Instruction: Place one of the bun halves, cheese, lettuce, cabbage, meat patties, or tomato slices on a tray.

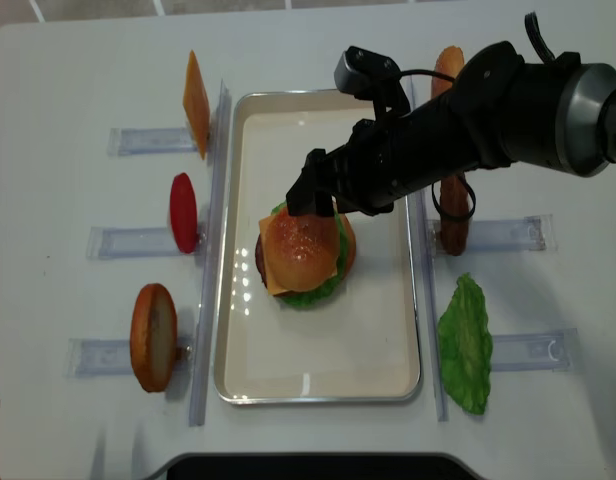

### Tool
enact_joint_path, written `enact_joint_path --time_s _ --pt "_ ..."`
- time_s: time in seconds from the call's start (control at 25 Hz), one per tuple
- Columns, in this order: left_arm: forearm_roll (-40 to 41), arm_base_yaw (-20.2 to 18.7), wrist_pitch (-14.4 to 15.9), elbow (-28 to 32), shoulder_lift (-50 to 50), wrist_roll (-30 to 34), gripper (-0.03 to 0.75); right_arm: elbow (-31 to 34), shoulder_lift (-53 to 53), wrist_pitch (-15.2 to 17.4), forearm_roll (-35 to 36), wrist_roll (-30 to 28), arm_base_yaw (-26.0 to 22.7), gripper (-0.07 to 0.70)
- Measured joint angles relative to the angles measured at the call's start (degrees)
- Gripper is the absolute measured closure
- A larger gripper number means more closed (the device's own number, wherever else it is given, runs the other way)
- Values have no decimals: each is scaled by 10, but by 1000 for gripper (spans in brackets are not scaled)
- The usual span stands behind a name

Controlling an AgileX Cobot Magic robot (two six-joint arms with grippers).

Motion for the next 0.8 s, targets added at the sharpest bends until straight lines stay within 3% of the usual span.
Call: enact_joint_path --time_s 0.12,0.24,0.36,0.44,0.56,0.64,0.8 --pt "0 0 0 0 0 0 326 -37 0 16 -75 57 0 58" --pt "0 0 0 0 0 0 326 -84 0 37 -180 150 -2 58" --pt "0 0 0 0 0 0 326 -155 1 100 -346 301 -7 58" --pt "0 0 0 0 0 0 326 -206 1 159 -496 417 -9 58" --pt "0 0 0 0 0 0 326 -261 1 251 -687 522 -14 66" --pt "0 0 0 0 0 0 326 -280 1 292 -744 541 -30 85" --pt "0 0 0 0 0 0 326 -288 1 324 -737 526 -94 119"
